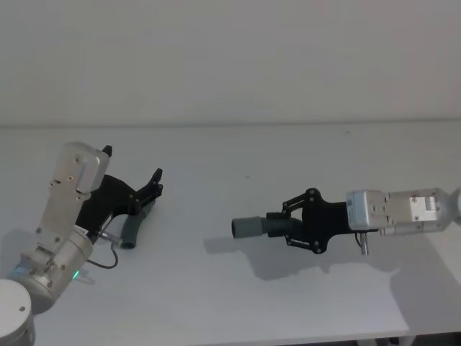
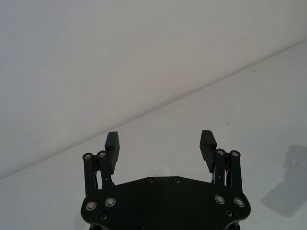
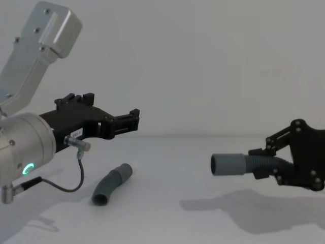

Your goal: Use both hands to pick up one end of the pipe from the table, align the ends, and insert them.

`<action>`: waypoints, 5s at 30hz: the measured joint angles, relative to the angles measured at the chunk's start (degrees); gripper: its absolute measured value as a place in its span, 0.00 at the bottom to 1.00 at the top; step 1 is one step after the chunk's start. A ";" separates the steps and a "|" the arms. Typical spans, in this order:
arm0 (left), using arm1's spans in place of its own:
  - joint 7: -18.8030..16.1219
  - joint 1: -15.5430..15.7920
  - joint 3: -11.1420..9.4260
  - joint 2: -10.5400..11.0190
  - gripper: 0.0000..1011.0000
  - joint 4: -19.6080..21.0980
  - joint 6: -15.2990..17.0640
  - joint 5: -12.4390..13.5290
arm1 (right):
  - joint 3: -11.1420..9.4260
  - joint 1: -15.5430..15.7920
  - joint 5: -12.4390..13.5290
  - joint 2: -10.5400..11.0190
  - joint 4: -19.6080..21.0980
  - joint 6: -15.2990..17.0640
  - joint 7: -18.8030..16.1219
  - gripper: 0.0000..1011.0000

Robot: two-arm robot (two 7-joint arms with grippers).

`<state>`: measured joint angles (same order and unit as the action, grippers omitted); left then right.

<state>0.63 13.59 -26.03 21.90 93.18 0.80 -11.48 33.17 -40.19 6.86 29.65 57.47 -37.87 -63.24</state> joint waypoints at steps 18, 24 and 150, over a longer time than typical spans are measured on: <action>0.00 0.00 0.00 0.00 0.99 0.00 0.00 0.00 | 2.49 -3.84 -2.84 -1.36 -3.15 -4.46 -1.80 0.23; 0.00 0.00 0.00 0.00 0.99 0.00 0.00 0.00 | 2.54 -3.94 -3.54 -1.04 -2.14 -3.42 -0.60 0.23; 7.17 5.42 4.71 -1.97 0.99 2.59 31.81 -10.77 | 1.47 -1.91 -3.49 -0.32 1.22 3.36 6.74 0.23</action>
<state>7.80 19.00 -21.32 19.93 95.76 32.60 -22.25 34.63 -42.10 3.36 29.33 58.69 -34.51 -56.50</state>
